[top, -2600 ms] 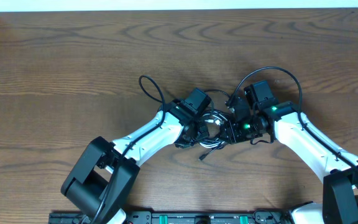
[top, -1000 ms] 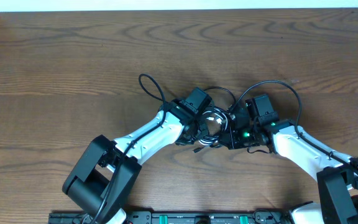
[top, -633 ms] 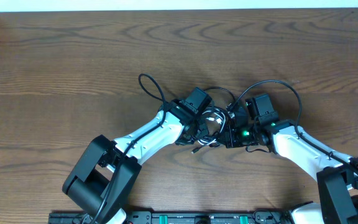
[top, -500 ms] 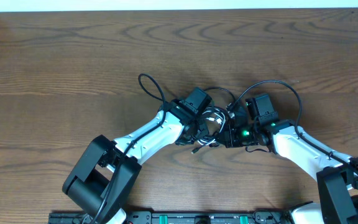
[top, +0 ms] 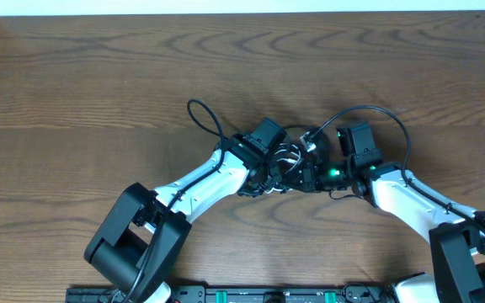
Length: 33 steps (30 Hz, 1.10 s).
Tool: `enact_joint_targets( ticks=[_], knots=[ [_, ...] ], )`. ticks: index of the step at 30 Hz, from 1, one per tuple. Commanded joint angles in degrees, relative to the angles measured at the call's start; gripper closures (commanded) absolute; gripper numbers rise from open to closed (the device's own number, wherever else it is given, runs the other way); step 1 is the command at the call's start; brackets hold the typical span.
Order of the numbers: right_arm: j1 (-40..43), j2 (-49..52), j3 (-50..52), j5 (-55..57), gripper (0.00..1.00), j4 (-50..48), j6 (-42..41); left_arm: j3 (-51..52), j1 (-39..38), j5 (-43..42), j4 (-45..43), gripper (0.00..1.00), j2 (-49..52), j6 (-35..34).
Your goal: Untangle cables
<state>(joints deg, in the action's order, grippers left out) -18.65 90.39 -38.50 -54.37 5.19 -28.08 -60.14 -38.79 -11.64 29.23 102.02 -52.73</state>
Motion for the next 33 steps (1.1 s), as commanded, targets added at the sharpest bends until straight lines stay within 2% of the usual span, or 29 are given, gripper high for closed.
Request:
enact_joint_targets(
  ticks=[1,12,19,25,33],
  knots=[
    [1.5,0.1,-0.2,-11.5,0.99,-2.3,-3.5,-0.1,-0.2,0.2,0.0,0.85,1.2,-0.1],
    [3.5,0.1,-0.2,-20.6,0.99,-6.5,-4.2,-0.1,-0.2,0.2,0.0,0.85,1.2,-0.1],
    [3.7,0.1,-0.2,-22.7,0.99,-12.9,-11.8,-0.1,-0.2,0.2,0.0,0.86,1.2,-0.1],
    [3.7,0.0,-0.2,-31.3,0.99,-26.4,-17.6,-0.1,-0.2,0.2,0.2,0.86,1.2,0.0],
    [3.7,0.0,-0.2,-31.8,0.99,-46.4,-34.0,-0.1,-0.2,0.2,0.2,0.86,1.2,-0.1]
  ],
)
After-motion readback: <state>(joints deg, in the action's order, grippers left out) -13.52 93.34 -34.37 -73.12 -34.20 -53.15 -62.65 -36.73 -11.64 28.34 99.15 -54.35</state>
